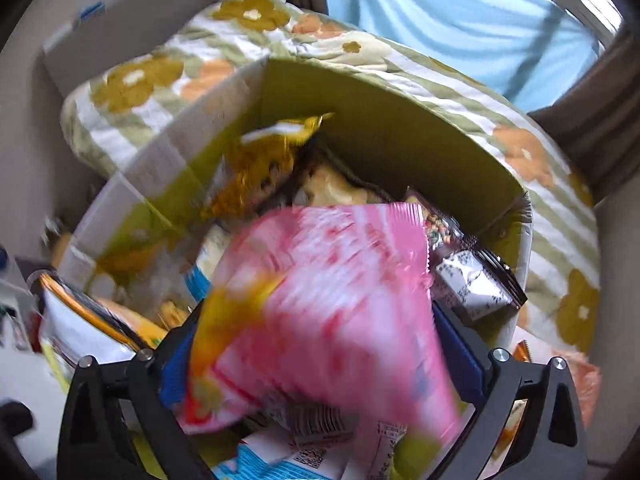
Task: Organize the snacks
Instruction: 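Lower the pink candy bag into the yellow box and open the right tool, then move both tools toward the pink-white bag and yellow cake pack on the table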
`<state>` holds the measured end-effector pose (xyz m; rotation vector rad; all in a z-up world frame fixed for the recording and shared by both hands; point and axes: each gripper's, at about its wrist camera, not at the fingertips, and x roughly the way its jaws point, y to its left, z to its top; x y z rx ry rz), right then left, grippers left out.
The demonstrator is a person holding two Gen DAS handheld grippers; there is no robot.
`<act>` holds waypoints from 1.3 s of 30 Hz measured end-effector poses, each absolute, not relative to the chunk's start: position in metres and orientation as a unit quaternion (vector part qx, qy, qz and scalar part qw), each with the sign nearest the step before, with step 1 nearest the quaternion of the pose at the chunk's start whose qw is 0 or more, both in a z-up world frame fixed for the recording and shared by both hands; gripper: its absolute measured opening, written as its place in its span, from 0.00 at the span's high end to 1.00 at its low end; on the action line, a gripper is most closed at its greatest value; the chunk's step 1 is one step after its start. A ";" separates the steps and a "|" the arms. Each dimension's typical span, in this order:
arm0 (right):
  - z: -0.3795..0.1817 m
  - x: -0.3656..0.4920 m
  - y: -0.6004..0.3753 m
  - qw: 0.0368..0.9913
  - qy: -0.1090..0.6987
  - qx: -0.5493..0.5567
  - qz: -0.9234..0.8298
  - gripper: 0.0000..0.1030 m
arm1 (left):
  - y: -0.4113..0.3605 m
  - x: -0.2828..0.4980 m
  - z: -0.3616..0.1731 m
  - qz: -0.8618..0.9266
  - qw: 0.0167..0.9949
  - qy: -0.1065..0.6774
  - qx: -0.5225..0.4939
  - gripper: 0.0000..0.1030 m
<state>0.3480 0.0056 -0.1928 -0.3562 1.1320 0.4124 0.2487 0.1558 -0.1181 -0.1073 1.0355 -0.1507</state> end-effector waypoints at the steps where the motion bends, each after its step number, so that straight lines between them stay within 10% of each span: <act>1: -0.191 0.345 0.004 0.814 0.522 -0.165 0.194 0.02 | 0.157 0.248 -0.118 -0.072 0.865 0.494 -0.052 0.00; 39: -0.045 0.264 -0.166 0.909 0.399 -0.043 0.114 0.02 | 0.047 0.237 -0.070 -0.136 0.890 0.436 -0.013 0.00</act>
